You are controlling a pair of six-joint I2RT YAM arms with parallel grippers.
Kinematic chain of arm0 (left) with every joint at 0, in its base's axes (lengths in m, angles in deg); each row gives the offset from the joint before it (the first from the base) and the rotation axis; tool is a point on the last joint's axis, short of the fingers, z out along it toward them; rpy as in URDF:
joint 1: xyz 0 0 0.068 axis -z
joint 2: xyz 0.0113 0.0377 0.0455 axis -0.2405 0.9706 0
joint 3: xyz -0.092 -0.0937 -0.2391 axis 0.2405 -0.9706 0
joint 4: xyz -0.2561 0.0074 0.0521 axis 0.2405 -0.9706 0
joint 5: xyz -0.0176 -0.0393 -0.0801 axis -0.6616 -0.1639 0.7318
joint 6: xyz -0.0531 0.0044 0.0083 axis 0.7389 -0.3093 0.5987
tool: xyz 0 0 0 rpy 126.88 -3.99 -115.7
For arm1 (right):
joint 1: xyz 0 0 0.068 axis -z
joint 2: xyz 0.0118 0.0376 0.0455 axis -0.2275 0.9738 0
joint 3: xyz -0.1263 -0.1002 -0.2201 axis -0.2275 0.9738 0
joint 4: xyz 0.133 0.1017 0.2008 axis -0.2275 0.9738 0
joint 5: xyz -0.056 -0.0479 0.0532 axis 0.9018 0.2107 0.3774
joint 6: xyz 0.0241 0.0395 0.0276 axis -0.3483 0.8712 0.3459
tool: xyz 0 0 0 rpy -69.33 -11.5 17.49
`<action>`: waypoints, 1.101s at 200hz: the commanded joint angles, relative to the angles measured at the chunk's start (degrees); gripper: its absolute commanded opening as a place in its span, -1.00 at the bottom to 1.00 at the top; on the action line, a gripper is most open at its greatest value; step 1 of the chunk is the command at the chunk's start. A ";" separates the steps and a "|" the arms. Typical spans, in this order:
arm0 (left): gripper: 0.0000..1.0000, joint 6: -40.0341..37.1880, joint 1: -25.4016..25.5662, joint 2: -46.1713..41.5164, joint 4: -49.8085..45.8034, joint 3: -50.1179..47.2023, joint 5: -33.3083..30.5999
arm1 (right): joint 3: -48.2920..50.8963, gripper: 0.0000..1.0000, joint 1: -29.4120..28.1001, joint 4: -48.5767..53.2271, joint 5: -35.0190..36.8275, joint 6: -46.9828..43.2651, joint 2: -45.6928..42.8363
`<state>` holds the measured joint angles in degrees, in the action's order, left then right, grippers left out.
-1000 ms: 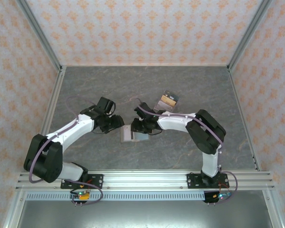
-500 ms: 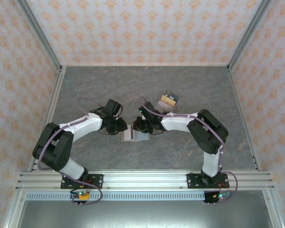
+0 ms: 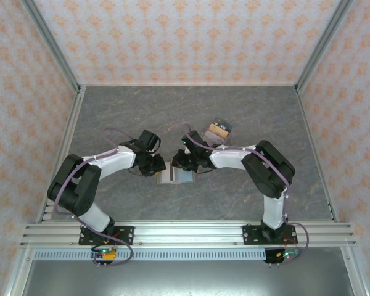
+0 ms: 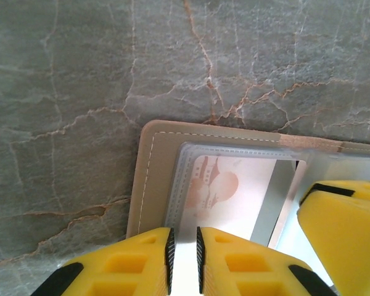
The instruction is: Take the credit cards out of the card holder
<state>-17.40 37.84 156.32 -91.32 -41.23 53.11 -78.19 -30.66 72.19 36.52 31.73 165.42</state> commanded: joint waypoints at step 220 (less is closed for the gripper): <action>-0.86 -1.43 0.63 2.91 0.00 0.75 1.82 | 2.36 -0.64 0.23 -6.91 -7.59 -0.64 2.27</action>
<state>-17.62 37.84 157.09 -91.19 -41.12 53.87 -77.01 -29.77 67.69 33.33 32.01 166.69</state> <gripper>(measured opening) 0.079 0.180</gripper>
